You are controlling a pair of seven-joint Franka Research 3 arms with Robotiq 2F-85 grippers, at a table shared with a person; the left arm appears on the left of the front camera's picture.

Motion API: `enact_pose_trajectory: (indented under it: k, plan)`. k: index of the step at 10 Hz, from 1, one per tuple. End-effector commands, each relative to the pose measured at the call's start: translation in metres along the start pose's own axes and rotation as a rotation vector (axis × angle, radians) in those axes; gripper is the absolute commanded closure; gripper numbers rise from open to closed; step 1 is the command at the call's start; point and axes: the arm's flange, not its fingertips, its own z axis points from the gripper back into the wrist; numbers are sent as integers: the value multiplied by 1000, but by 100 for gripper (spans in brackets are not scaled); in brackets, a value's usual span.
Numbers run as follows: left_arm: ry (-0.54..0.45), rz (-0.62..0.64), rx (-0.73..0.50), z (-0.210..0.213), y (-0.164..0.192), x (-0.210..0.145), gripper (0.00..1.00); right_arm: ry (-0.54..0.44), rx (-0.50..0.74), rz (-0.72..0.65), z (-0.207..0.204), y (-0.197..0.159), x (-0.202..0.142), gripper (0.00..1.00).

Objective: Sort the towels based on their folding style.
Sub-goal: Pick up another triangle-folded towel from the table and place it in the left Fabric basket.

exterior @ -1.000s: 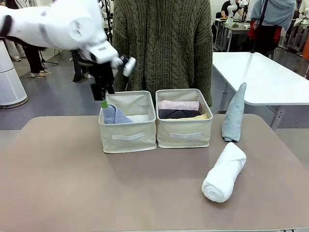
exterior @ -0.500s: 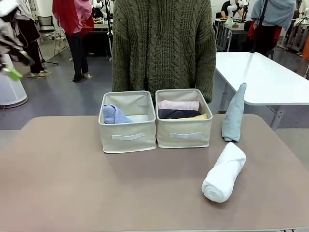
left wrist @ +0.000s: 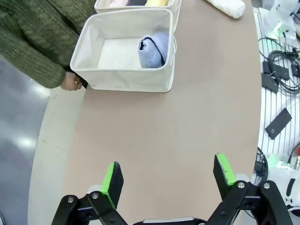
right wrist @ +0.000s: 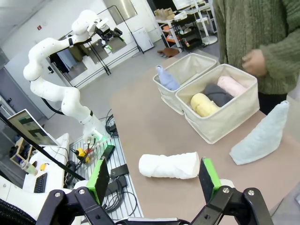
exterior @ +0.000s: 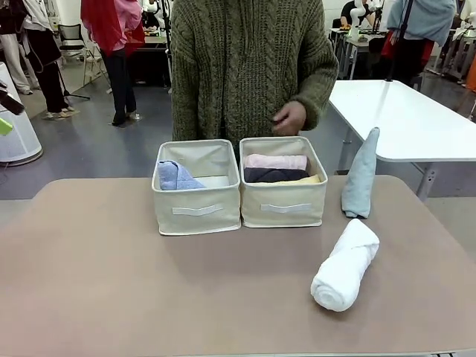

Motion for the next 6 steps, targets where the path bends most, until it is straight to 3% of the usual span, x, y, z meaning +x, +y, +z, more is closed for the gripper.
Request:
enact_pose_trajectory:
  k: [1, 4, 5, 6]
  plan:
    - [-43, -17, 6, 17, -12, 0, 0, -12, 9, 2, -2, 2, 1, 0]
    - [-18, -11, 12, 15, -10, 3, 0, 0, 0, 0, 0, 0, 0, 0]
    - [-245, -57, -138, 24, 6, -15, 0, 134, -101, -35, -23, 3, 14, 0]
    - [-401, -92, -207, 38, 17, -35, 0, 198, -179, -91, -41, -10, 24, 0]
